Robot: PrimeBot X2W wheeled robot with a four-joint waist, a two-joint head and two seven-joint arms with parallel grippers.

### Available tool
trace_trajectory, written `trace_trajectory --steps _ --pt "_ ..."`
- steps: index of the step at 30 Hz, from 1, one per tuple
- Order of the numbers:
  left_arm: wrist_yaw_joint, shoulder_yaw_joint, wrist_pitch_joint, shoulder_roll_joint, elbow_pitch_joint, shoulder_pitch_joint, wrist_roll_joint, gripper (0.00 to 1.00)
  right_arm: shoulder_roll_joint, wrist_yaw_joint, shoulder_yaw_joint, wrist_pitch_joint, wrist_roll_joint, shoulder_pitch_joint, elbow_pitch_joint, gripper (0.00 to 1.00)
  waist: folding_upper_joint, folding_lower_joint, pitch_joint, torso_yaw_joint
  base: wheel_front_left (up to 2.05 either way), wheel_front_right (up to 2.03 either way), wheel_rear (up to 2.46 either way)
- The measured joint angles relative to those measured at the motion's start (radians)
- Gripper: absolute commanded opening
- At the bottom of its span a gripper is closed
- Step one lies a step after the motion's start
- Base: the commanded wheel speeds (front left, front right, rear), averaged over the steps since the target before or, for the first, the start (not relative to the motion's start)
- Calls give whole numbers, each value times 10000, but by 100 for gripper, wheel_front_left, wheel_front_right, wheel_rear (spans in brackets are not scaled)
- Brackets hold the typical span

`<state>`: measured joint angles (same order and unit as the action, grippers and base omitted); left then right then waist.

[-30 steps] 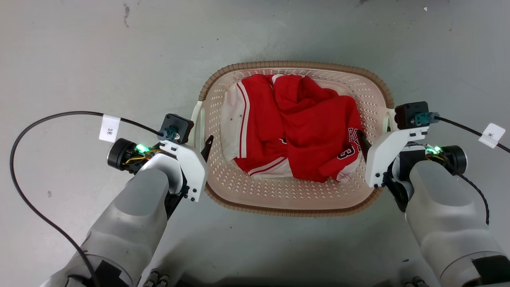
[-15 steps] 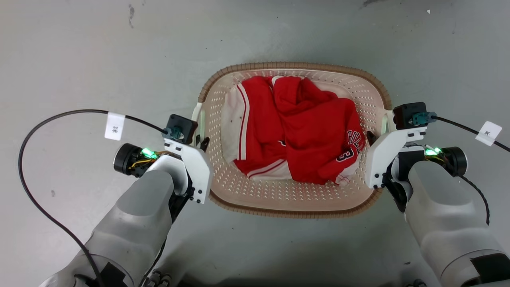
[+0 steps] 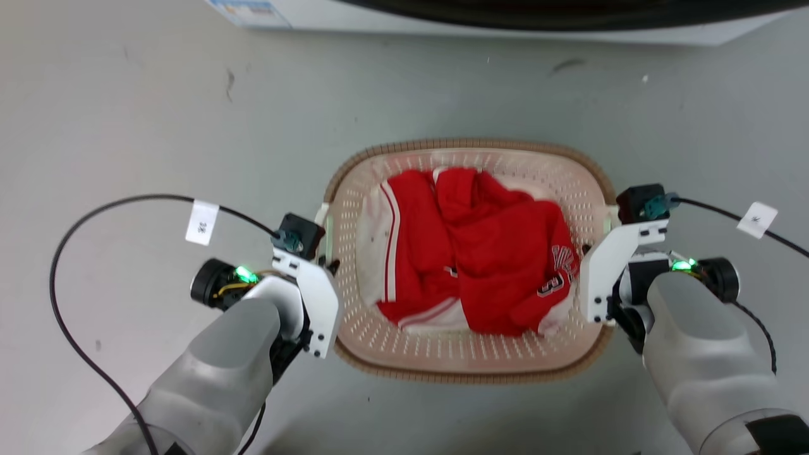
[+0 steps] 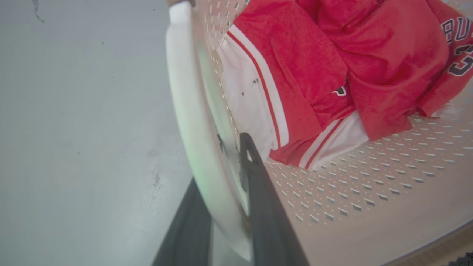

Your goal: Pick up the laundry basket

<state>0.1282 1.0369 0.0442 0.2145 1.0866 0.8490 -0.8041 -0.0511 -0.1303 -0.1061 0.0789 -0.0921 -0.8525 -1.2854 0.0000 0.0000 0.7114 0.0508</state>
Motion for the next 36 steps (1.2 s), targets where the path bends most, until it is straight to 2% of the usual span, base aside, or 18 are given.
trace_trajectory --steps 5,10,15,24,36 --pt "0 690 -550 353 -493 -446 -673 0 10 0 -320 1141 -144 490 -2 0 0 -1 -876 -26 0 0 0" --pt "-2 1384 -1099 752 -1018 -949 -1317 0 19 -4 -1093 2464 -1166 1166 25 0 0 -1 -1888 -66 0 0 0" --pt "-8 1885 -1561 1197 -1544 -1477 -1856 0 8 12 -2136 3315 -2075 1776 706 0 0 -2 -2906 -145 0 0 0" --pt "-50 2247 -2127 1735 -2497 -2361 -2242 0 -100 17 -2968 3933 -2727 2905 1338 0 0 -3 -4549 -300 0 0 0" --pt "-50 2387 -2740 2278 -3904 -3261 -2048 0 -897 13 -3179 4591 -3785 4811 2909 0 0 -3 -5674 -109 0 0 0"
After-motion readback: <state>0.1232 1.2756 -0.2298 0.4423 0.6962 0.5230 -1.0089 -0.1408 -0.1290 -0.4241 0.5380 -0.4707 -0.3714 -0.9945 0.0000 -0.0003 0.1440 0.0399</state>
